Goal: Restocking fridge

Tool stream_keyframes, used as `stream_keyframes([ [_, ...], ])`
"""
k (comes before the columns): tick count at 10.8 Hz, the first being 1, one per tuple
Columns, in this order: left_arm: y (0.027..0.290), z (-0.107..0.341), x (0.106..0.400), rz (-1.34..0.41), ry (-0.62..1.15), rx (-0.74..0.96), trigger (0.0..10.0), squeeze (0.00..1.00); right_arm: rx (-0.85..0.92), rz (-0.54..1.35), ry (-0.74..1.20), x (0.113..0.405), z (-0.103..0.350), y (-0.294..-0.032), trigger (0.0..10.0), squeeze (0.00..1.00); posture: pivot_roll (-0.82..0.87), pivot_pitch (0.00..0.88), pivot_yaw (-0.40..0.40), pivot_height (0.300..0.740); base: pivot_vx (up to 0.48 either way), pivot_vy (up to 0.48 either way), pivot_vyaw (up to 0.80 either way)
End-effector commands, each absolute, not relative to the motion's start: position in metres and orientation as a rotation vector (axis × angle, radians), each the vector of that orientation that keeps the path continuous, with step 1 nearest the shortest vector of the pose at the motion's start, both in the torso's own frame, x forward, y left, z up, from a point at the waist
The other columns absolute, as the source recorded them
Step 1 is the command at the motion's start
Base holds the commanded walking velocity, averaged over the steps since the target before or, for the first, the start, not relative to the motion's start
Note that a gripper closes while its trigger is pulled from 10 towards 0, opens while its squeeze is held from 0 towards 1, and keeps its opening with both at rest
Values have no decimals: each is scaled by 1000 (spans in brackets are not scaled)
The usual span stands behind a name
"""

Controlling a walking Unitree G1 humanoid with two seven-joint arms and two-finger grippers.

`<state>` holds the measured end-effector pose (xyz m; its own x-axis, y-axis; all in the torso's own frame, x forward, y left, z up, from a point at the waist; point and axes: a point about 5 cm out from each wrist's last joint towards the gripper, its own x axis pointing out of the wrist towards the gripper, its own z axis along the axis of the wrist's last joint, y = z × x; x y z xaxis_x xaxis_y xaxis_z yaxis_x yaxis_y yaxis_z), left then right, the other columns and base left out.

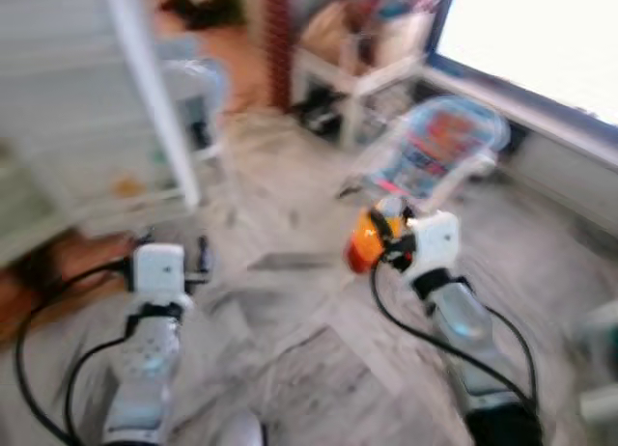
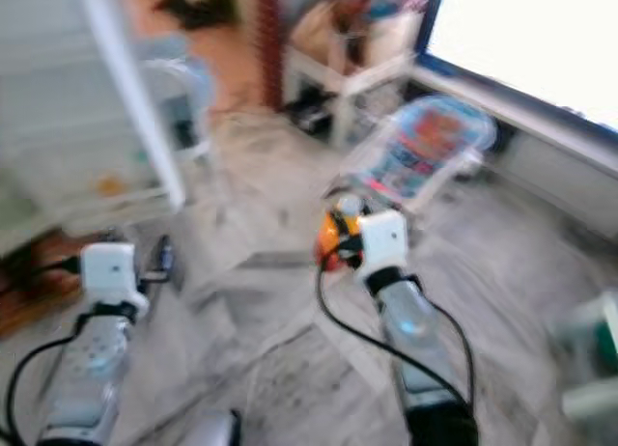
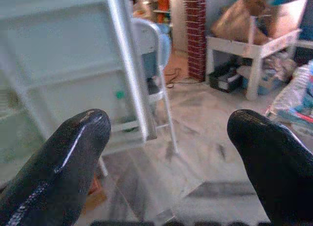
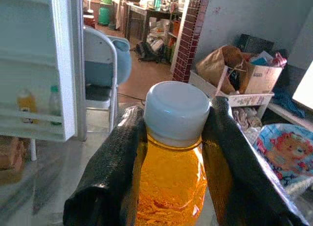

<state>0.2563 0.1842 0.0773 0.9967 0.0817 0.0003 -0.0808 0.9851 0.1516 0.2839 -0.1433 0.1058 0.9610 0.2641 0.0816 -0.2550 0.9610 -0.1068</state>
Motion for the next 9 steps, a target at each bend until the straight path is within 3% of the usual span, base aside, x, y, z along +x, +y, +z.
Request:
stream_keyframes([
  [1, 191, 77, 255, 98, 10, 159, 10000, 0, -90, 281, -144, 286, 115, -138, 10000, 0, 140, 37, -76, 740, 0, 0, 656],
  [6, 194, 76, 256, 130, -2, 187, 10000, 0, -58, 291, -147, 285, 114, -134, 10000, 0, 143, 27, -81, 740, 0, 0, 619],
  [9, 194, 76, 257, 129, -11, 194, 10000, 0, -57, 276, -140, 287, 113, -136, 10000, 0, 142, 30, -79, 740, 0, 475, 0],
])
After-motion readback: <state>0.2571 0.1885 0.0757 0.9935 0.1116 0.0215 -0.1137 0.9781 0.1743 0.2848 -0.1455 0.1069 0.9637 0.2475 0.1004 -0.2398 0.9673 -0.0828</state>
